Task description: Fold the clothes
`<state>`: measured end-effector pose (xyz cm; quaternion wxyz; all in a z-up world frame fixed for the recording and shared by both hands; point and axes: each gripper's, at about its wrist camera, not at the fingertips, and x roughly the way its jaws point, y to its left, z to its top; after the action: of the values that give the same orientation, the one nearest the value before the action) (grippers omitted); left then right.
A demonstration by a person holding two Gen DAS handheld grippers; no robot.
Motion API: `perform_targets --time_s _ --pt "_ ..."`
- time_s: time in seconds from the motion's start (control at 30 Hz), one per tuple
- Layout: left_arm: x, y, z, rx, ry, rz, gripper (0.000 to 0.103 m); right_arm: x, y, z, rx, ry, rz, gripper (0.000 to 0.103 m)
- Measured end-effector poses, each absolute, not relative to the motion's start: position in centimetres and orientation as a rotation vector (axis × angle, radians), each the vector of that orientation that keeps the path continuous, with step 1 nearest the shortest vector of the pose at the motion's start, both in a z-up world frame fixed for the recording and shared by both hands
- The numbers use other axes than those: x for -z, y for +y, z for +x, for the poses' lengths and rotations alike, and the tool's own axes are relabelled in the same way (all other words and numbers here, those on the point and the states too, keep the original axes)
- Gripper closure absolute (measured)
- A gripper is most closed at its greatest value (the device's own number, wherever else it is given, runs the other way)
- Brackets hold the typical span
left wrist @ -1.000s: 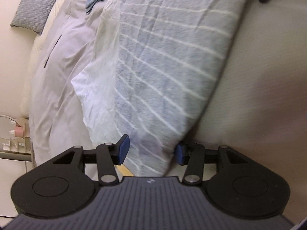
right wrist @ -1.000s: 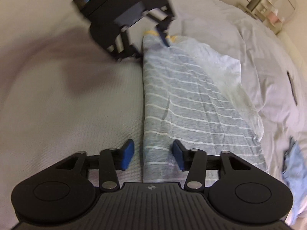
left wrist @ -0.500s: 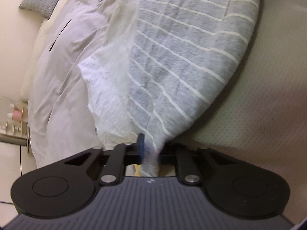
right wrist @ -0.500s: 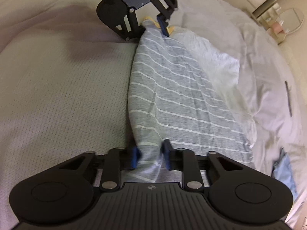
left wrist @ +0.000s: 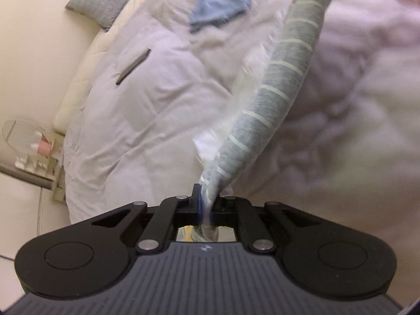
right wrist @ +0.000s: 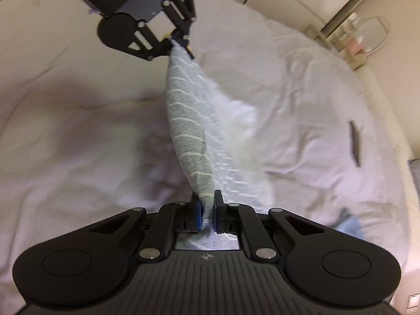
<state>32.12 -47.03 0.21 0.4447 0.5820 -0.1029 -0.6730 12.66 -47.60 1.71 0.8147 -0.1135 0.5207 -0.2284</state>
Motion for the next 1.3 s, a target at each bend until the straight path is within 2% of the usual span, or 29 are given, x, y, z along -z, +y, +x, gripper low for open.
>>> perform_targets --time_s 0.5,0.77,1.03,1.17,1.3 --pt "-10.9 -52.2 19.9 1.705 -0.198 1.358 0.099 -12.1 -51.5 0.5 0.587 1.025 -0.253 0.098" --pt "-12.3 -63.6 11.4 1.705 -0.158 1.351 0.099 -15.0 -61.8 -8.9 0.558 0.970 -0.248 0.098" --pt "-14.9 -77.4 3.7 1.604 -0.279 1.219 0.099 -17.3 -77.4 -16.0 0.665 0.931 -0.403 0.098" --pt "-11.1 -80.5 0.7 1.594 -0.266 1.247 0.099 -17.1 -83.1 -18.3 0.720 0.874 -0.488 0.097" --pt "-1.3 -80.6 -2.0 1.641 -0.156 1.364 0.099 -10.1 -86.8 -20.4 0.696 0.914 -0.406 0.096"
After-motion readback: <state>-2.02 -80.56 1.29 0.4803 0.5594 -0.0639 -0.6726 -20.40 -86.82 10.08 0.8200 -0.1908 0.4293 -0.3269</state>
